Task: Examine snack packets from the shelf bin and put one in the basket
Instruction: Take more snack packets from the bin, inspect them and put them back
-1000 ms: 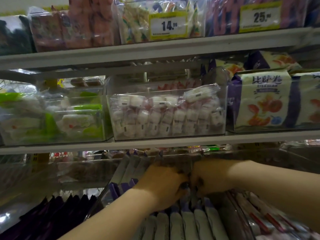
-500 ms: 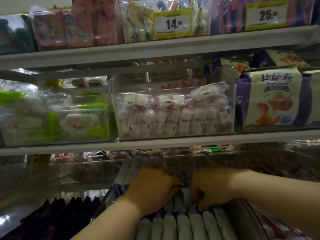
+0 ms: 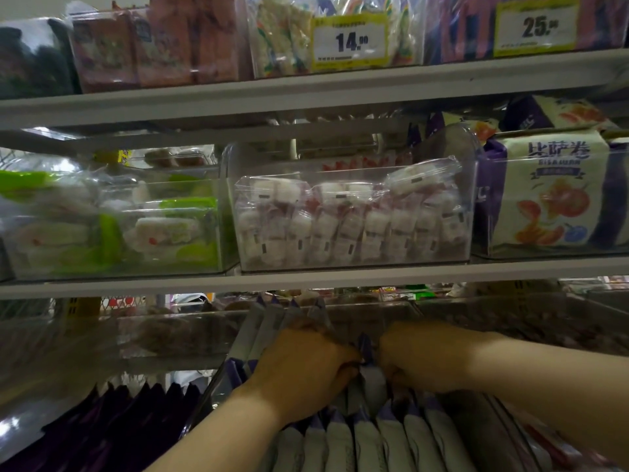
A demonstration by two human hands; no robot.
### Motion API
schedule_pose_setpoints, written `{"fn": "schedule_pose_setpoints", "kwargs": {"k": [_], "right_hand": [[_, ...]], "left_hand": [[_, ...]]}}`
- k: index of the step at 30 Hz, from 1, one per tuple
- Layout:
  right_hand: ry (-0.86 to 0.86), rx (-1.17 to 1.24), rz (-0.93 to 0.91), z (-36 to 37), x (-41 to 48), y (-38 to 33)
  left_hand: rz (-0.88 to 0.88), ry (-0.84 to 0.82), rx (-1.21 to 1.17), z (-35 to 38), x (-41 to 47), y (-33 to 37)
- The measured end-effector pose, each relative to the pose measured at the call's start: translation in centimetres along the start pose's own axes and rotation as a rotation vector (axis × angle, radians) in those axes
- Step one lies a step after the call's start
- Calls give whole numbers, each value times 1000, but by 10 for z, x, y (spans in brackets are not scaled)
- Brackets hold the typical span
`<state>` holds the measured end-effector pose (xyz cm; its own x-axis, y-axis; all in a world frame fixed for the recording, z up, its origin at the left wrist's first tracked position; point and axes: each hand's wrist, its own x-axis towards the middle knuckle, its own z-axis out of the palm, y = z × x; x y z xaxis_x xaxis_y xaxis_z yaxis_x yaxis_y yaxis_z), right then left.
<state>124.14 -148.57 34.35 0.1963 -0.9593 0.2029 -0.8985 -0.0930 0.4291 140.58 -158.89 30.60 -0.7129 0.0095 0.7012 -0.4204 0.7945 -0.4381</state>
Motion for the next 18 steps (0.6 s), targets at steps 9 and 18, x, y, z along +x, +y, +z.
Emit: {"fn": "schedule_pose_setpoints", "kwargs": {"k": [9, 18], "right_hand": [[-136, 147, -51, -5, 2, 3], [-209, -12, -66, -4, 0, -10]], "left_hand": [[-36, -45, -4, 1, -2, -1], [-36, -105, 27, -4, -2, 1]]}}
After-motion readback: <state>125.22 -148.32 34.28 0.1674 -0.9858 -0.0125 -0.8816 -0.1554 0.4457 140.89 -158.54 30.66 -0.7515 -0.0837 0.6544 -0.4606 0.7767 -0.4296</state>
